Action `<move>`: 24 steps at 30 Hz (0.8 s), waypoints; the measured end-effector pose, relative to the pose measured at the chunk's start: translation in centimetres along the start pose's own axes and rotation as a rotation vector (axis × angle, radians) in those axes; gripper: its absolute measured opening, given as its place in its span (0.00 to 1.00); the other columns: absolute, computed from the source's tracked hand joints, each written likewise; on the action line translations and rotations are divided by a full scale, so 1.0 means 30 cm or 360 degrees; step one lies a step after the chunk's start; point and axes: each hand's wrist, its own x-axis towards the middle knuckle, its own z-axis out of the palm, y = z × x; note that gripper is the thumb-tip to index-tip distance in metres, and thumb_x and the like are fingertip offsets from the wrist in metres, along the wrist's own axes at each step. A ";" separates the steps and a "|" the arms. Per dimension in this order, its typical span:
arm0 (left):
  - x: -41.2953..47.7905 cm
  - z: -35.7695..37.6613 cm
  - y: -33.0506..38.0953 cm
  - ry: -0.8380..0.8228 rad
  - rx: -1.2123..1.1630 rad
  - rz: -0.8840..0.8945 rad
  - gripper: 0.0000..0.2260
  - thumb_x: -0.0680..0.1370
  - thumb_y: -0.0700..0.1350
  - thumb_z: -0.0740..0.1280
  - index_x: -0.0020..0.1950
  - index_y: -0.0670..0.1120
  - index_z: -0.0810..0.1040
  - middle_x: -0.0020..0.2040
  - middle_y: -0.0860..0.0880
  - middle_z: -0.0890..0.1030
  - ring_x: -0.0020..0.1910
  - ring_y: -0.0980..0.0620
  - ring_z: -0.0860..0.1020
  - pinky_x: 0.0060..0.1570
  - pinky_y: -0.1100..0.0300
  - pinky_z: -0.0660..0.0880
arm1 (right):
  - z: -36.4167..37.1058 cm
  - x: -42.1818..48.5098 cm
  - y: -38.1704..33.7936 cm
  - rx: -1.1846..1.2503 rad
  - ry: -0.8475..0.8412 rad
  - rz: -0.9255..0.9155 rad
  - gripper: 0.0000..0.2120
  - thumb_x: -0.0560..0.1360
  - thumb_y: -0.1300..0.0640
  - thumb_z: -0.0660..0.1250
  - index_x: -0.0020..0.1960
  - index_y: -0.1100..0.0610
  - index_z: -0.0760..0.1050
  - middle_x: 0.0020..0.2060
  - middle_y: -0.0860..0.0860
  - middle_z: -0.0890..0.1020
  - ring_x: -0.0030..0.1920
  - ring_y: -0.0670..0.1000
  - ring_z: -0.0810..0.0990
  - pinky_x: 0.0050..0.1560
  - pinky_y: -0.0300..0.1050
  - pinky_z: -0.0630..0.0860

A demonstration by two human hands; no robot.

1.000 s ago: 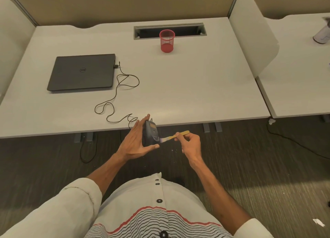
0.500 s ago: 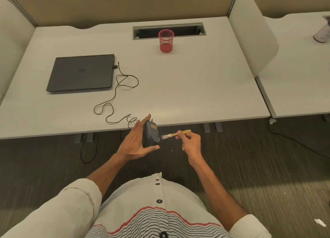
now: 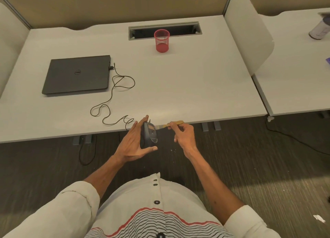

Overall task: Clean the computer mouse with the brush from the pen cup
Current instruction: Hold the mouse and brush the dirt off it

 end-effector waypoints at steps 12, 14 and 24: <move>-0.012 0.000 -0.011 -0.0037 0.0028 -0.0038 0.57 0.71 0.72 0.73 0.88 0.58 0.40 0.89 0.59 0.46 0.89 0.46 0.50 0.84 0.33 0.58 | -0.059 0.049 -0.048 -0.0284 -0.0188 -0.0177 0.09 0.81 0.44 0.75 0.51 0.49 0.88 0.46 0.40 0.88 0.39 0.42 0.83 0.33 0.33 0.79; -0.010 -0.003 -0.005 -0.0026 0.0027 -0.0037 0.57 0.71 0.71 0.74 0.88 0.58 0.40 0.89 0.59 0.47 0.89 0.45 0.51 0.84 0.33 0.58 | -0.024 0.040 -0.050 -0.0269 -0.0116 -0.0116 0.08 0.81 0.43 0.75 0.54 0.47 0.86 0.48 0.36 0.85 0.41 0.43 0.84 0.33 0.29 0.77; -0.015 -0.017 -0.007 0.0020 0.0059 0.0005 0.57 0.72 0.71 0.74 0.88 0.56 0.42 0.89 0.57 0.49 0.88 0.48 0.55 0.85 0.36 0.60 | -0.026 0.028 -0.040 0.0011 -0.0258 -0.0086 0.08 0.81 0.48 0.75 0.47 0.50 0.90 0.41 0.46 0.90 0.28 0.45 0.79 0.34 0.35 0.77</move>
